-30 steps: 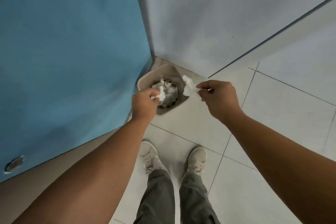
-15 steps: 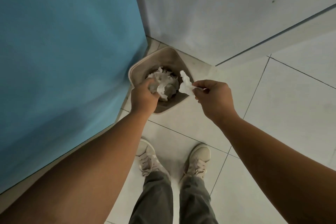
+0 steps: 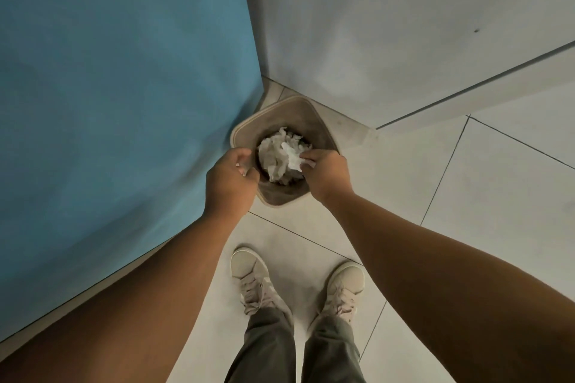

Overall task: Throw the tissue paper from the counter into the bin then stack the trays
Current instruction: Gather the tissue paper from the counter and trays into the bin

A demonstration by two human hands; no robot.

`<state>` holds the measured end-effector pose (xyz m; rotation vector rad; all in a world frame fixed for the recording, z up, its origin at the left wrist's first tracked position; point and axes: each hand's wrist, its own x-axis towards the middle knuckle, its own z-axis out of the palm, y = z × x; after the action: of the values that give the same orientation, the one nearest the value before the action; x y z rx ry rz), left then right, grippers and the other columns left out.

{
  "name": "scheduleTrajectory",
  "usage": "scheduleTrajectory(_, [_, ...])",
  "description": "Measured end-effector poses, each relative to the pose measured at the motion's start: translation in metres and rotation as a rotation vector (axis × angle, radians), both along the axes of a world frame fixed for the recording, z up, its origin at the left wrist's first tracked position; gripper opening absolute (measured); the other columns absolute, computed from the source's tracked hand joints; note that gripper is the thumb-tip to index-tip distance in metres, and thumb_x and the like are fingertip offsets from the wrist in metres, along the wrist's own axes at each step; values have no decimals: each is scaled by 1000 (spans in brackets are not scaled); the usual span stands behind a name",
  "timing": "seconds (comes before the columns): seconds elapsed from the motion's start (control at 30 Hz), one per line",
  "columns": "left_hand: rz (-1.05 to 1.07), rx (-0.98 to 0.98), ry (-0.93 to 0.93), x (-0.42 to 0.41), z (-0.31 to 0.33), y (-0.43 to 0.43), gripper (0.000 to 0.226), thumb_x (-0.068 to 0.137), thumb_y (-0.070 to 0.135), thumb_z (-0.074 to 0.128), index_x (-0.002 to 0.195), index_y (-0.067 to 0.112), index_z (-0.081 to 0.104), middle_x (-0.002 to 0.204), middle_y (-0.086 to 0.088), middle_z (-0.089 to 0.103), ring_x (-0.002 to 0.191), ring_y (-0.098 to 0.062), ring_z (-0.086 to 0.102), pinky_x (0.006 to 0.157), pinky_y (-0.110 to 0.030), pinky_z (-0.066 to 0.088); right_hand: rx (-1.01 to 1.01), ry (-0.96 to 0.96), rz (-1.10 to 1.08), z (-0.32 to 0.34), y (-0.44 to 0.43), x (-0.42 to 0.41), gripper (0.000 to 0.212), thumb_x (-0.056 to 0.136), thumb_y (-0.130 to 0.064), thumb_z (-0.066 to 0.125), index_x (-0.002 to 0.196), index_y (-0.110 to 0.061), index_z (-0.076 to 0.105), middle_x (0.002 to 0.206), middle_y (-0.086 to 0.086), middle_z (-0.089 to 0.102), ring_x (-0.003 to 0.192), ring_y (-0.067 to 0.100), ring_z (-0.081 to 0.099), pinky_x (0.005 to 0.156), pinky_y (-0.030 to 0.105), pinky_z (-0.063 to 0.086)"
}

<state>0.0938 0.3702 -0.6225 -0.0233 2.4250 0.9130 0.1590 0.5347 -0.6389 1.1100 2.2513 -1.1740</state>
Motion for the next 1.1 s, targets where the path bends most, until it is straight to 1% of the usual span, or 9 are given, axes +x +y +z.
scheduleTrajectory(0.1, [-39,7,19,0,6,2,39,86,12,64,124,20,62,117,2,67,102,-14,61,85,-20,42,-21,-49,54,-4,4,5,37,90,-22,61,126,-24,65,122,6,67,111,26,62,93,24,47])
scheduleTrajectory(0.2, [-111,3,39,3,16,2,41,87,11,65,127,20,61,123,2,66,109,-15,62,86,-17,40,-32,-41,107,6,5,11,42,90,-24,59,131,-29,60,124,4,66,110,27,61,92,31,51])
scheduleTrajectory(0.27, [-160,7,60,6,30,5,42,87,11,66,128,18,61,125,0,65,111,-16,62,87,-16,40,-22,-32,113,21,7,17,40,90,-24,56,130,-30,60,123,4,67,111,27,60,92,30,50])
scheduleTrajectory(0.37, [-207,14,90,10,54,10,43,86,11,66,129,16,60,126,-3,65,114,-19,61,91,-21,44,4,-21,136,49,9,28,33,91,-23,54,122,-28,66,108,5,71,103,27,62,88,28,50])
scheduleTrajectory(0.43, [-235,17,108,11,80,15,44,86,12,67,129,15,61,126,-5,65,116,-20,61,94,-24,45,40,7,171,78,12,34,31,90,-25,56,118,-27,68,105,1,71,102,25,62,89,29,49])
scheduleTrajectory(0.57, [-282,-14,215,16,148,26,44,83,14,68,127,15,63,123,-7,67,114,-27,60,98,-34,47,140,137,239,152,22,44,22,83,-28,58,101,-22,70,105,-1,68,107,25,57,90,33,48])
scheduleTrajectory(0.7, [-313,-9,291,21,235,32,43,84,18,66,126,23,61,119,-3,65,114,-24,55,94,-32,46,247,254,305,245,28,48,38,85,-23,64,123,-18,65,125,6,61,125,27,45,105,34,37])
scheduleTrajectory(0.87, [-308,-81,427,18,352,41,46,87,24,64,132,21,56,129,-5,60,123,-26,49,100,-41,44,343,403,364,355,42,42,37,87,-22,63,123,-14,64,130,8,59,127,30,45,106,33,34])
scheduleTrajectory(1.1, [-314,-80,624,12,485,50,44,89,28,58,131,18,55,130,-3,60,120,-25,50,100,-39,44,398,629,369,481,52,24,41,91,-33,59,132,-23,59,145,2,48,140,23,34,116,39,29])
